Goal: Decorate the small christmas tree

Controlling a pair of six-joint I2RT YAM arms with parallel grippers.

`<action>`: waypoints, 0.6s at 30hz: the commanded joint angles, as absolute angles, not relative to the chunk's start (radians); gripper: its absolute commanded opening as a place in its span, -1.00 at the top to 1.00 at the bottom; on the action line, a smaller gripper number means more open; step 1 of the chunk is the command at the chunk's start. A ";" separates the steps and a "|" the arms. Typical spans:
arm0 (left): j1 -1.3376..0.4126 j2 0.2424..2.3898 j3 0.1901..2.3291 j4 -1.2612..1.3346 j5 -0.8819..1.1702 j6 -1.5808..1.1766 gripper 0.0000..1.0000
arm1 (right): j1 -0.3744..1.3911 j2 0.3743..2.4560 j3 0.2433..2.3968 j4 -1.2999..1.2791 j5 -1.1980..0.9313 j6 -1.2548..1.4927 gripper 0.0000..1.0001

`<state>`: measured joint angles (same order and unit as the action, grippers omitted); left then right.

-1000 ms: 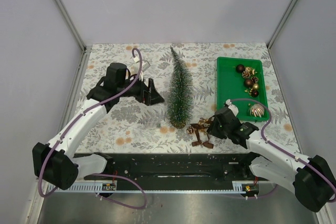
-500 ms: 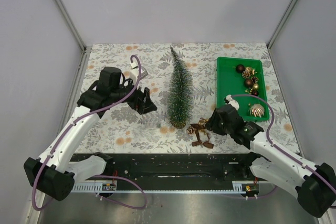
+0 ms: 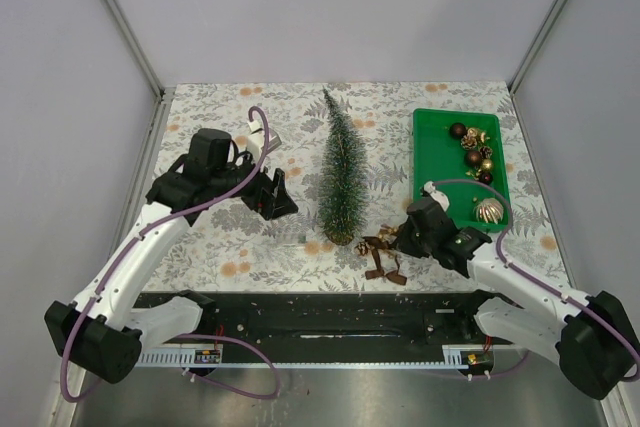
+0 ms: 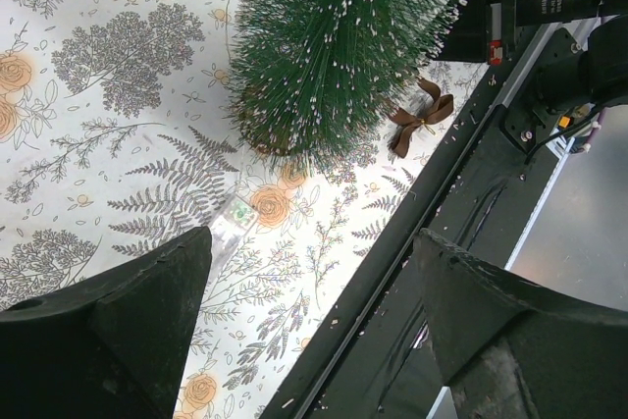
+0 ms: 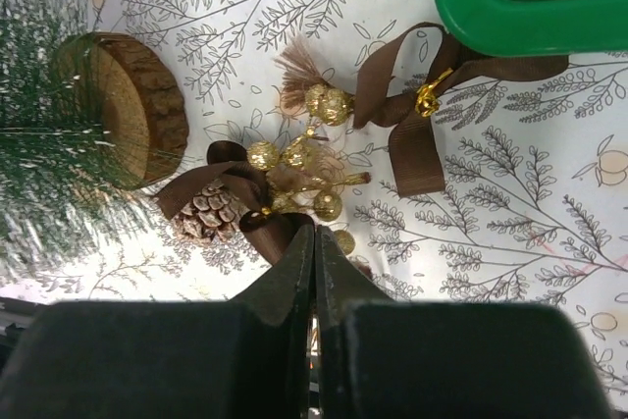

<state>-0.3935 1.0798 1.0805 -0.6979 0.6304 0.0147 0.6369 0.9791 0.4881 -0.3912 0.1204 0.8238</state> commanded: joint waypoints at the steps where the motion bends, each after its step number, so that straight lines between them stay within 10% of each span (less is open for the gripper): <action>1: -0.390 1.042 1.137 -0.667 0.621 0.020 -0.75 | 0.644 0.907 0.583 -0.457 0.153 0.801 1.00; 18: -0.555 0.983 1.278 -0.730 0.913 0.201 -0.98 | 0.644 0.722 1.247 -0.815 0.026 0.555 1.00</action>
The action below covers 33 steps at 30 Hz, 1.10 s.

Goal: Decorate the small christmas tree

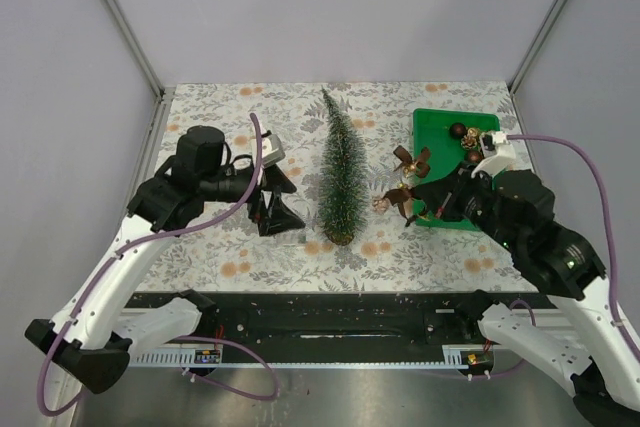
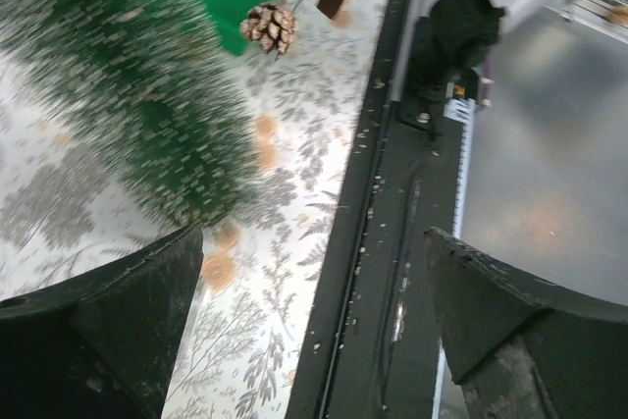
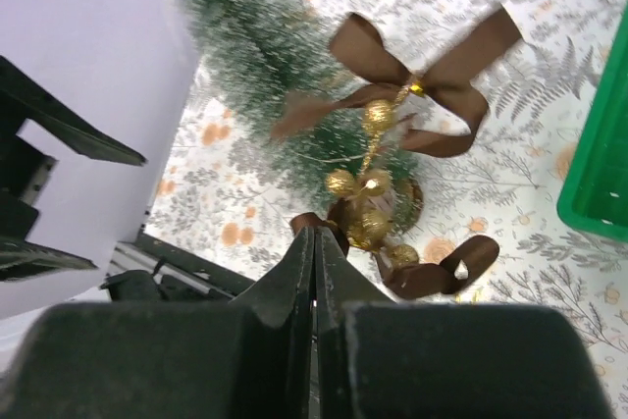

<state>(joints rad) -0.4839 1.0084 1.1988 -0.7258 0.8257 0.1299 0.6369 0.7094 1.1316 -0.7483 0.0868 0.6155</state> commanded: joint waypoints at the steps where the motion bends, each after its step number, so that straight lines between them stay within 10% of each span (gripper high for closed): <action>1: -0.577 0.985 1.296 -0.732 0.910 0.209 -0.98 | 0.644 0.729 1.274 -0.810 0.012 0.552 1.00; 33: -0.801 1.249 1.597 -0.526 0.995 0.075 -0.98 | 0.644 0.871 1.529 -0.462 -0.324 0.523 1.00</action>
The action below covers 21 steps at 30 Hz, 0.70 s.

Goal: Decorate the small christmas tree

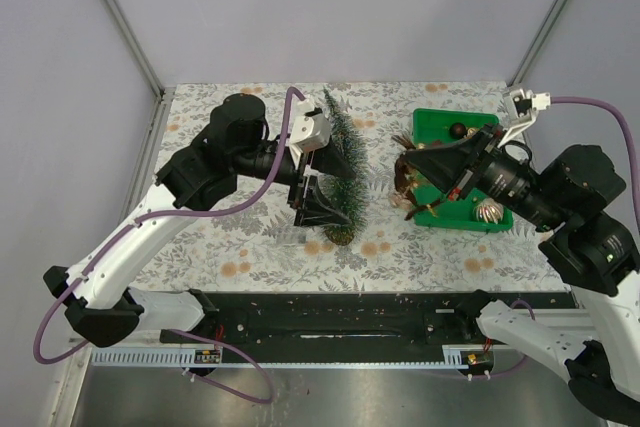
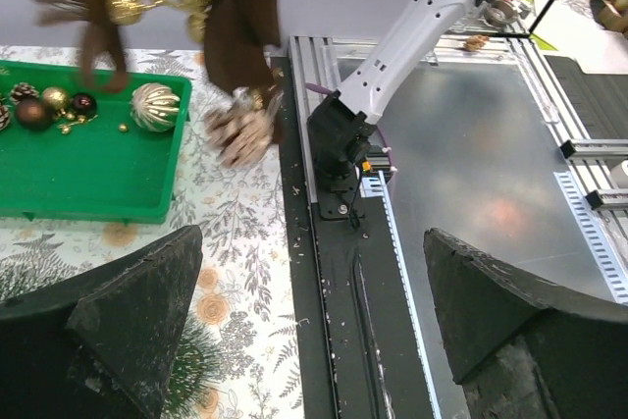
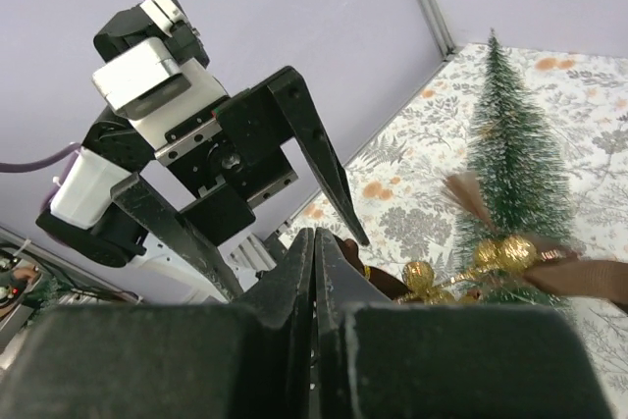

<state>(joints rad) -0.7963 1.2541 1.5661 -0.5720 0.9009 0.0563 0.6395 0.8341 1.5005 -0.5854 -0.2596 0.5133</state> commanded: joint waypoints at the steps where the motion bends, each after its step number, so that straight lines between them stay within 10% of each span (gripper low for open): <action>1: -0.802 1.247 1.594 -0.528 1.009 0.078 -0.98 | 0.644 0.880 1.525 -0.444 -0.328 0.528 1.00; 21: -0.805 1.193 1.425 -0.459 0.750 0.063 -0.98 | 0.669 1.019 1.499 -0.212 -0.428 0.591 1.00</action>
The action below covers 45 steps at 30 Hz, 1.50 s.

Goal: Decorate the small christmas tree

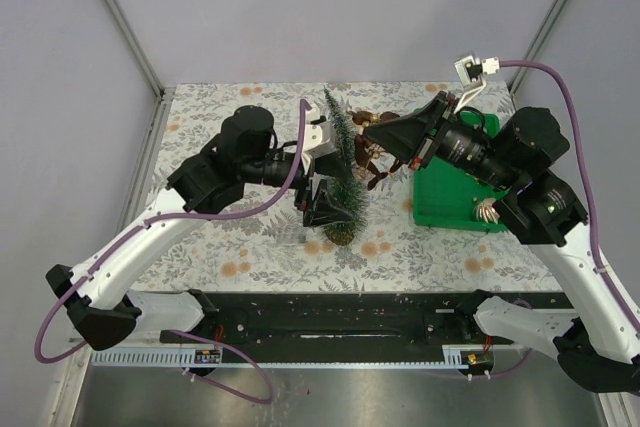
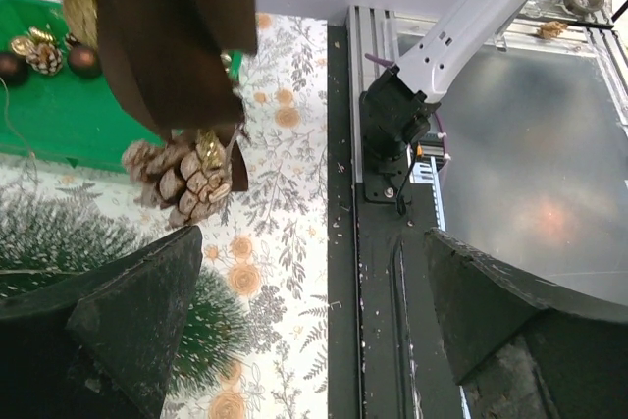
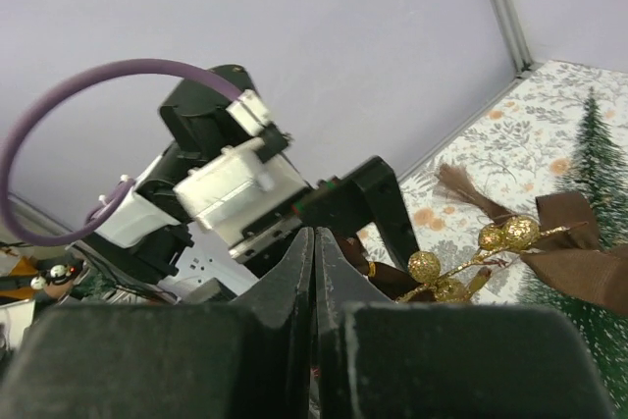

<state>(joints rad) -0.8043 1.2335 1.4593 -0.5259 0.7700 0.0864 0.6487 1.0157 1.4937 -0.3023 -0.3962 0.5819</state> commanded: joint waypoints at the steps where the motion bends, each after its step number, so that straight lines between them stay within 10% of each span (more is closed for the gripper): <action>1: -0.805 1.189 1.416 -0.456 0.732 0.063 -0.98 | 0.670 1.023 1.499 -0.207 -0.428 0.591 1.00; 14: -0.730 1.134 1.355 -0.385 0.688 0.005 -0.98 | 0.707 1.035 1.456 -0.180 -0.416 0.583 1.00; 20: -0.726 1.121 1.324 -0.405 0.718 0.047 -0.53 | 0.724 1.045 1.439 -0.172 -0.399 0.568 1.00; 25: -0.701 1.094 1.305 -0.396 0.712 0.034 -0.91 | 0.730 1.058 1.434 -0.195 -0.365 0.529 1.00; 45: -0.641 1.034 1.233 -0.416 0.523 0.075 -0.98 | 0.736 1.074 1.240 -0.252 -0.193 0.414 1.00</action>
<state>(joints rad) -0.6460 1.0046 1.2366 -0.4622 0.5709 0.0780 0.7269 1.0958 1.2678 -0.2527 -0.2436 0.4461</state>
